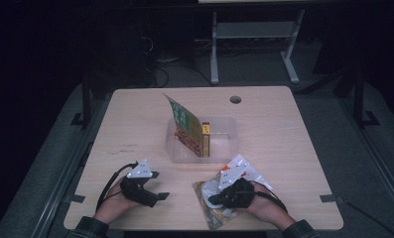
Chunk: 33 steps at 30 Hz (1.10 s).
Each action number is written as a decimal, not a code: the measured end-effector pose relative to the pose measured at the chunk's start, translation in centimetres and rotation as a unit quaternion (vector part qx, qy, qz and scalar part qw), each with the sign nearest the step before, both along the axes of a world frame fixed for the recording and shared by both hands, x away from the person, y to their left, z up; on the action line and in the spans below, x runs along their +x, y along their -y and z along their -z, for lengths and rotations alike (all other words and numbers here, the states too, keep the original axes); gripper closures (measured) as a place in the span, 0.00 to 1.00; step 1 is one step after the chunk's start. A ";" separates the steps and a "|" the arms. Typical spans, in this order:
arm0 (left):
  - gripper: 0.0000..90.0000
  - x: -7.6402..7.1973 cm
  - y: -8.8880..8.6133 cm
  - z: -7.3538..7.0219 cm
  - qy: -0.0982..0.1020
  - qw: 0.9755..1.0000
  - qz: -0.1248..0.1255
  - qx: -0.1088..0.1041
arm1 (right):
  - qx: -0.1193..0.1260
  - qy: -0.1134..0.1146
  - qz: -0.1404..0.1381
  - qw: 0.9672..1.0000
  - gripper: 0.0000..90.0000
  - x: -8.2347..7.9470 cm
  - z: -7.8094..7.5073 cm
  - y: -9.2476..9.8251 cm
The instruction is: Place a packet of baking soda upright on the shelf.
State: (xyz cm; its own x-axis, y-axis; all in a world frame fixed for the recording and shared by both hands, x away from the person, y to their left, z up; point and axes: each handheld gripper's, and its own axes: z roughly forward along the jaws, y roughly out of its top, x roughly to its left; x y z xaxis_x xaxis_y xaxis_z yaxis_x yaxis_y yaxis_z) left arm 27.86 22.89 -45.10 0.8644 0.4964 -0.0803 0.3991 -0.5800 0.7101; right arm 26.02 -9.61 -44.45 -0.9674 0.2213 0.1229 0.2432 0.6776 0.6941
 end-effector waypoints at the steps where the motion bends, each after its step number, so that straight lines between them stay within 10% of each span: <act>1: 0.17 0.0 0.1 0.0 -0.001 1.000 -0.001 -0.002 | -0.001 0.004 -0.002 1.000 1.00 -0.1 0.0 -0.1; 13: 0.19 0.9 2.4 -1.0 0.001 0.999 0.008 -0.042 | 0.029 0.014 0.077 0.997 0.89 0.0 -1.2 2.9; 33: 0.31 3.7 12.8 -1.4 -0.022 0.996 0.074 -0.052 | 0.065 0.034 0.213 0.974 0.50 -0.7 -2.2 9.9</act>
